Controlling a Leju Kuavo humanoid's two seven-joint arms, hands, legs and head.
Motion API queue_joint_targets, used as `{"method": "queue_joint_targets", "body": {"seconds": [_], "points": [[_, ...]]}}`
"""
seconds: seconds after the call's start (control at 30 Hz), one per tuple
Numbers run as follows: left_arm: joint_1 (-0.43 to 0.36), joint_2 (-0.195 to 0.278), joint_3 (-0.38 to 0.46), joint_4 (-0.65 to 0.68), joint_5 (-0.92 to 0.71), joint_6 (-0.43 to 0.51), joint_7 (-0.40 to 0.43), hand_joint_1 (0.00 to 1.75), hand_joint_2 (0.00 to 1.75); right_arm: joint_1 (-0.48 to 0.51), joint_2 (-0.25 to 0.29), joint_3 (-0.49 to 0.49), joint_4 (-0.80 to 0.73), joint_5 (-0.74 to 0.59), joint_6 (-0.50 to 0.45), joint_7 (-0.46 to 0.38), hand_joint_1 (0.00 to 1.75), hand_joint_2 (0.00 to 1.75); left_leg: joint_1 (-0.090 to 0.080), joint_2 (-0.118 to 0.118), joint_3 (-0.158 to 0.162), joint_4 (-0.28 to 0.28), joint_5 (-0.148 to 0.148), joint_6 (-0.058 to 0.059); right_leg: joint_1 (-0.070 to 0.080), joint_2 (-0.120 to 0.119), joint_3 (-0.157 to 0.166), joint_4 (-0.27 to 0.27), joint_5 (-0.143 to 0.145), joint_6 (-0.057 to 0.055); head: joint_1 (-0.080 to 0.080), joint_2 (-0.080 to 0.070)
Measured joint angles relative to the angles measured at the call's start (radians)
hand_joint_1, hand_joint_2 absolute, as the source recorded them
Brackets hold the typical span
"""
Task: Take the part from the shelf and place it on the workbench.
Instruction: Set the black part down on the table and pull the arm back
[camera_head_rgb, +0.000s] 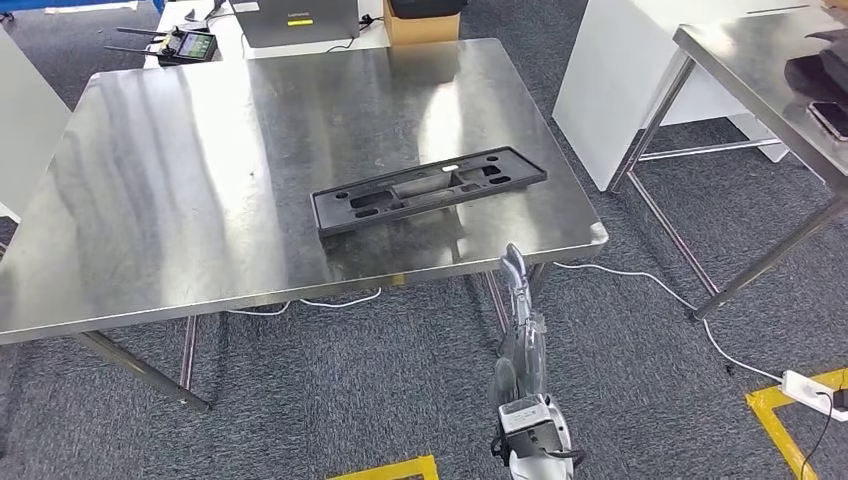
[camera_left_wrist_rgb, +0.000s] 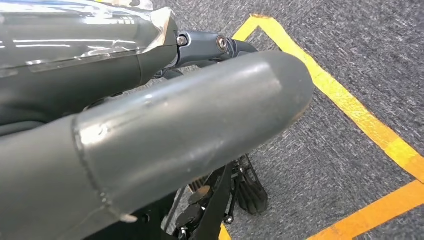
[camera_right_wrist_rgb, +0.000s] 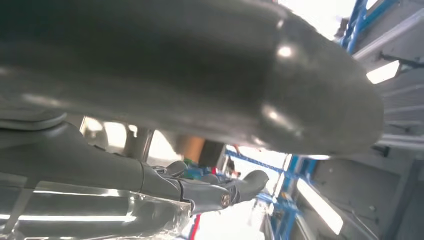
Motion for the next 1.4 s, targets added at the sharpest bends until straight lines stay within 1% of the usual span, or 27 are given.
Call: {"method": "queue_joint_targets", "body": {"seconds": [0.07, 0.1, 0.13, 0.2, 0.23, 0.27, 0.3, 0.33, 0.4, 0.43, 0.5, 0.6, 0.63, 0.7, 0.73, 0.77, 0.8, 0.83, 0.87, 0.9, 0.97, 1.03, 1.17, 1.27, 1.3, 1.37, 1.4], "points": [[0.000, 0.001, 0.001, 0.000, 0.002, -0.003, -0.002, 0.00, 0.00, 0.015, -0.001, -0.004, -0.003, 0.003, -0.006, 0.006, 0.00, 0.00, 0.003, -0.001, -0.005, 0.002, 0.009, -0.011, -0.007, -0.002, -0.004, -0.016, 0.011, -0.011, 0.000, 0.000], [0.001, 0.001, 0.002, -0.001, 0.003, -0.002, -0.002, 0.00, 0.00, 0.022, -0.001, -0.005, -0.003, 0.006, -0.007, 0.012, 0.00, 0.00, 0.005, -0.003, -0.012, 0.011, -0.004, -0.017, -0.013, -0.004, -0.013, -0.020, 0.021, -0.019, 0.000, 0.000], [0.001, 0.002, 0.002, -0.001, 0.005, 0.000, -0.003, 0.00, 0.00, 0.027, 0.000, -0.006, -0.002, 0.012, -0.007, 0.021, 0.00, 0.00, 0.008, -0.007, -0.022, 0.036, -0.036, -0.024, -0.021, -0.006, -0.021, -0.023, 0.032, -0.028, -0.002, 0.000], [0.001, 0.003, 0.003, -0.001, 0.006, 0.006, -0.003, 0.00, 0.00, 0.032, 0.004, -0.007, 0.004, 0.029, -0.009, 0.038, 0.00, 0.00, 0.018, -0.012, -0.054, 0.137, -0.138, -0.040, -0.027, -0.008, -0.045, -0.024, 0.055, -0.037, -0.007, 0.000], [0.001, 0.004, 0.003, -0.001, 0.007, 0.008, -0.003, 0.00, 0.00, 0.033, 0.006, -0.008, 0.010, 0.037, -0.010, 0.044, 0.00, 0.00, 0.025, -0.012, -0.069, 0.202, -0.180, -0.048, -0.027, -0.009, -0.057, -0.023, 0.066, -0.036, -0.009, 0.000], [0.001, 0.004, 0.003, -0.002, 0.007, 0.009, -0.003, 0.00, 0.00, 0.034, 0.009, -0.009, 0.017, 0.043, -0.010, 0.047, 0.00, 0.00, 0.032, -0.012, -0.079, 0.258, -0.197, -0.056, -0.029, -0.010, -0.070, -0.022, 0.077, -0.033, -0.008, 0.000], [0.001, 0.005, 0.003, -0.002, 0.007, 0.010, -0.004, 0.00, 0.00, 0.036, 0.011, -0.009, 0.025, 0.047, -0.011, 0.049, 0.00, 0.00, 0.040, -0.012, -0.076, 0.291, -0.187, -0.065, -0.032, -0.012, -0.084, -0.018, 0.088, -0.027, -0.009, 0.000], [0.001, 0.006, 0.003, -0.002, 0.007, 0.010, -0.004, 0.00, 0.00, 0.037, 0.012, -0.010, 0.031, 0.049, -0.011, 0.049, 0.00, 0.00, 0.048, -0.012, -0.058, 0.291, -0.157, -0.074, -0.036, -0.013, -0.100, -0.013, 0.097, -0.019, -0.009, 0.000], [0.001, 0.006, 0.003, -0.001, 0.007, 0.010, -0.004, 0.00, 0.00, 0.038, 0.014, -0.012, 0.041, 0.050, -0.012, 0.050, 0.00, 0.00, 0.064, -0.013, 0.026, 0.194, -0.104, -0.098, -0.045, -0.015, -0.135, 0.011, 0.109, -0.003, -0.010, 0.000], [0.001, 0.006, 0.003, -0.001, 0.007, 0.010, -0.004, 0.00, 0.00, 0.038, 0.016, -0.013, 0.044, 0.050, -0.012, 0.050, 0.00, 0.00, 0.066, -0.016, 0.074, 0.127, -0.105, -0.105, -0.046, -0.014, -0.150, 0.025, 0.113, 0.003, -0.011, 0.000], [0.000, 0.006, 0.003, -0.001, 0.007, 0.010, -0.004, 0.00, 0.00, 0.037, 0.017, -0.014, 0.048, 0.050, -0.012, 0.050, 0.00, 0.00, 0.064, -0.024, 0.123, 0.041, -0.136, -0.100, -0.040, -0.014, -0.170, 0.045, 0.123, 0.018, -0.014, 0.000], [0.000, 0.006, 0.003, -0.002, 0.008, 0.011, -0.004, 0.00, 0.00, 0.039, 0.018, -0.016, 0.054, 0.051, -0.012, 0.051, 0.00, 0.00, 0.054, -0.023, 0.103, 0.029, -0.128, -0.057, -0.040, -0.011, -0.185, 0.048, 0.135, 0.047, -0.015, 0.000], [0.000, 0.006, 0.003, -0.002, 0.008, 0.012, -0.004, 0.00, 0.00, 0.039, 0.019, -0.016, 0.056, 0.054, -0.012, 0.055, 0.00, 0.00, 0.051, -0.019, 0.090, 0.027, -0.117, -0.040, -0.041, -0.010, -0.197, 0.066, 0.113, 0.047, -0.013, 0.000], [0.000, 0.006, 0.003, -0.002, 0.008, 0.015, -0.005, 0.00, 0.00, 0.035, 0.020, -0.017, 0.071, 0.066, -0.005, 0.079, 0.00, 0.00, 0.046, -0.013, 0.060, 0.025, -0.092, -0.016, -0.044, -0.008, -0.232, 0.162, 0.025, 0.031, -0.008, 0.000], [0.000, 0.007, 0.003, -0.002, 0.008, 0.017, -0.005, 0.00, 0.00, 0.029, 0.022, -0.017, 0.091, 0.073, 0.001, 0.098, 0.00, 0.00, 0.042, -0.010, 0.043, 0.025, -0.078, -0.010, -0.042, -0.007, -0.248, 0.231, -0.018, 0.026, -0.004, 0.000], [0.000, 0.007, 0.003, -0.002, 0.008, 0.018, -0.005, 0.00, 0.00, 0.023, 0.026, -0.017, 0.123, 0.082, 0.005, 0.116, 0.00, 0.00, 0.038, -0.008, 0.027, 0.026, -0.065, -0.008, -0.040, -0.007, -0.256, 0.292, -0.043, 0.027, -0.002, 0.000], [0.000, 0.007, 0.003, -0.002, 0.008, 0.019, -0.004, 0.00, 0.00, 0.014, 0.031, -0.016, 0.164, 0.091, 0.006, 0.132, 0.00, 0.00, 0.034, -0.006, 0.011, 0.026, -0.051, -0.007, -0.038, -0.006, -0.252, 0.333, -0.046, 0.032, -0.001, 0.000], [0.000, 0.007, 0.003, -0.002, 0.007, 0.022, -0.004, 0.00, 0.00, 0.002, 0.037, -0.015, 0.221, 0.102, -0.001, 0.146, 0.00, 0.00, 0.029, -0.005, -0.004, 0.027, -0.038, -0.006, -0.034, -0.006, -0.233, 0.343, -0.032, 0.039, -0.001, 0.000], [-0.001, 0.007, 0.002, -0.002, 0.007, 0.027, -0.004, 0.00, 0.00, -0.013, 0.044, -0.012, 0.288, 0.116, -0.023, 0.155, 0.00, 0.00, 0.024, -0.004, -0.017, 0.027, -0.025, -0.006, -0.030, -0.005, -0.196, 0.317, -0.008, 0.042, 0.000, 0.000], [-0.002, 0.006, 0.002, -0.002, 0.007, 0.035, -0.004, 0.00, 0.00, -0.036, 0.054, -0.009, 0.373, 0.131, -0.060, 0.167, 0.00, 0.00, 0.020, -0.003, -0.029, 0.027, -0.011, -0.006, -0.024, -0.005, -0.143, 0.259, 0.008, 0.038, -0.001, 0.000], [-0.005, 0.003, 0.002, -0.002, 0.007, 0.052, -0.006, 0.00, 0.00, -0.085, 0.076, -0.003, 0.550, 0.159, -0.151, 0.201, 0.00, 0.00, 0.013, -0.004, -0.047, 0.028, 0.011, -0.011, -0.011, -0.004, -0.031, 0.105, -0.002, 0.013, -0.001, 0.000], [-0.006, 0.002, 0.002, -0.002, 0.007, 0.060, -0.006, 0.00, 0.00, -0.108, 0.086, -0.001, 0.638, 0.169, -0.194, 0.227, 0.00, 0.00, 0.010, -0.005, -0.054, 0.029, 0.020, -0.015, -0.003, -0.005, 0.022, 0.024, -0.025, -0.004, -0.001, 0.000], [-0.006, 0.002, 0.002, -0.002, 0.007, 0.060, -0.006, 0.00, 0.00, -0.110, 0.087, -0.001, 0.646, 0.170, -0.197, 0.230, 0.00, 0.00, 0.010, -0.005, -0.054, 0.029, 0.021, -0.015, -0.003, -0.005, 0.024, 0.019, -0.026, -0.004, -0.001, 0.000], [-0.006, 0.000, 0.002, -0.002, 0.007, 0.074, -0.003, 0.00, 0.00, -0.135, 0.094, -0.002, 0.789, 0.179, -0.225, 0.314, 0.00, 0.00, 0.015, -0.004, -0.056, 0.021, 0.043, -0.024, 0.002, -0.004, 0.017, -0.001, -0.027, -0.007, -0.002, 0.000], [-0.006, -0.001, 0.001, -0.002, 0.003, 0.093, 0.007, 0.00, 0.00, -0.145, 0.094, -0.002, 0.896, 0.196, -0.218, 0.423, 0.00, 0.00, 0.020, -0.006, -0.068, 0.048, 0.008, -0.034, -0.004, -0.007, 0.000, -0.008, -0.010, -0.016, -0.005, 0.000], [-0.003, -0.001, -0.007, -0.002, -0.013, 0.140, 0.034, 0.00, 0.00, -0.141, 0.076, -0.001, 1.095, 0.241, -0.167, 0.678, 0.00, 0.00, 0.036, -0.010, -0.097, 0.207, -0.092, -0.063, -0.019, -0.019, -0.054, -0.013, 0.050, -0.026, -0.010, 0.000], [-0.002, 0.000, -0.012, -0.002, -0.021, 0.161, 0.046, 0.00, 0.00, -0.134, 0.065, -0.001, 1.172, 0.262, -0.142, 0.780, 0.00, 0.00, 0.047, -0.012, -0.100, 0.284, -0.131, -0.077, -0.029, -0.026, -0.086, -0.012, 0.078, -0.026, -0.012, 0.000]]}}
